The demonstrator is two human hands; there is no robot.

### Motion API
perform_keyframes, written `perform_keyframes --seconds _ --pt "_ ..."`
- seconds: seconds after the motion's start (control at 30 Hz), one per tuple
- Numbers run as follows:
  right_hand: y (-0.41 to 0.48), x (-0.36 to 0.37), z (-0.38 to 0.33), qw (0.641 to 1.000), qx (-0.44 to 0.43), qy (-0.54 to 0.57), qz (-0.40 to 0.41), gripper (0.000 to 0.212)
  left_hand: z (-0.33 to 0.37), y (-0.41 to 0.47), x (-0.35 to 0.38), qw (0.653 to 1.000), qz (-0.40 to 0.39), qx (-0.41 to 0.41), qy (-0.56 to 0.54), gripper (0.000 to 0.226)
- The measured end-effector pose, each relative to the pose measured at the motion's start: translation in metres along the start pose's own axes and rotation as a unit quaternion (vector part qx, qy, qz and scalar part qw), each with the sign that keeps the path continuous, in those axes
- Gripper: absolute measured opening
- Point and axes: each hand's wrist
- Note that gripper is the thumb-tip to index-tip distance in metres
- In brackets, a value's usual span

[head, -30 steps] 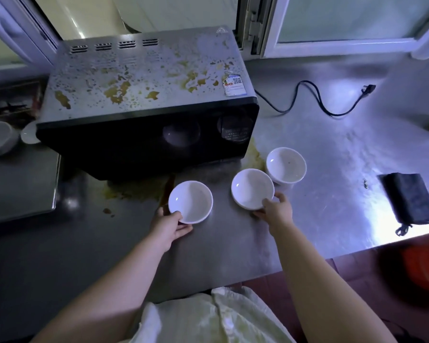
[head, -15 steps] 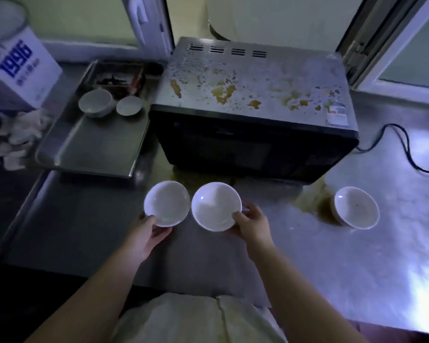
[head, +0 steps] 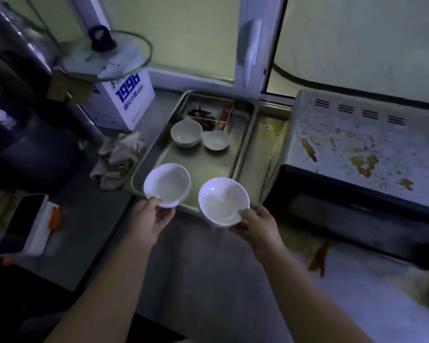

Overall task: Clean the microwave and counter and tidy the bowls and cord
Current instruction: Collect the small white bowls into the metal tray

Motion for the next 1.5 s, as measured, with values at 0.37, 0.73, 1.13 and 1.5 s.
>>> perform_keyframes --seconds 0.37,0.73,1.13,1.5 --pt "0.092 0.126 0.007 0.974 -0.04 0.066 0.214 0.034 0.066 0.151 0.023 0.986 -0.038 -0.038 0.157 0.024" --pt "0.159 0.175 0.002 0.951 -0.001 0.128 0.28 0.045 0.05 0.196 0.032 0.978 -0.056 -0.115 0.163 0.034" --pt "0.166 0.165 0.015 0.969 0.011 0.043 0.241 0.052 0.039 0.197 0.036 0.986 -0.068 -0.087 0.126 0.038" --pt "0.079 0.113 0.012 0.914 -0.167 -0.359 0.089 0.019 0.023 0.119 0.02 0.79 -0.172 0.302 0.506 0.012"
Point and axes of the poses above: each hand's wrist, its own y-axis towards the middle knuckle, its own x-axis out of the palm, z = x × y, and after that the axes turned 2 degrees about x, right-handed
